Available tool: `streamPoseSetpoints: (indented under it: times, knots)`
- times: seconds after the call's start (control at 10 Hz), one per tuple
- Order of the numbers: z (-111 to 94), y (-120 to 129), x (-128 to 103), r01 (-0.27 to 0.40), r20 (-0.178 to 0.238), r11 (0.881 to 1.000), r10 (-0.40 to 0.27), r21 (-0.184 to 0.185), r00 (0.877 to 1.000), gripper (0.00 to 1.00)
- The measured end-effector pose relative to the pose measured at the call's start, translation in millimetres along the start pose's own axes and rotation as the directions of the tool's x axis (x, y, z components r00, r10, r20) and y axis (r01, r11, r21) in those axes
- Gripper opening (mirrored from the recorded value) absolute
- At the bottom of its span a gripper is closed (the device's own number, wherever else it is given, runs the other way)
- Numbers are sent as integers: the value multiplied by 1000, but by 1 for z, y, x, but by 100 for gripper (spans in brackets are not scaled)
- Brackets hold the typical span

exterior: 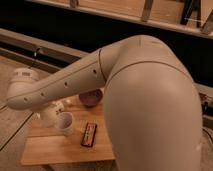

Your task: Place the eraser in the ceramic cup

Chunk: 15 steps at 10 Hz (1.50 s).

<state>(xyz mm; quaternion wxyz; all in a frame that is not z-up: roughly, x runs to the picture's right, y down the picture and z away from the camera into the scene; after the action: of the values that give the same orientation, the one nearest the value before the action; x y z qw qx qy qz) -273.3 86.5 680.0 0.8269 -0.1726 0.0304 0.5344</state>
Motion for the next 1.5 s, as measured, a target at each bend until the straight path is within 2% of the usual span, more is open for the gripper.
streamPoseSetpoints:
  times: [0.6,1.3,1.4,1.5]
  knots:
    - [3,-29,10,-23,17,1000,22,12,1000,0]
    - [31,-47,20,-38,-13,999,38,21,999,0]
    - [35,-48,20,-35,-16,999,35,20,999,3]
    - [40,-49,20,-31,-19,999,31,20,999,10]
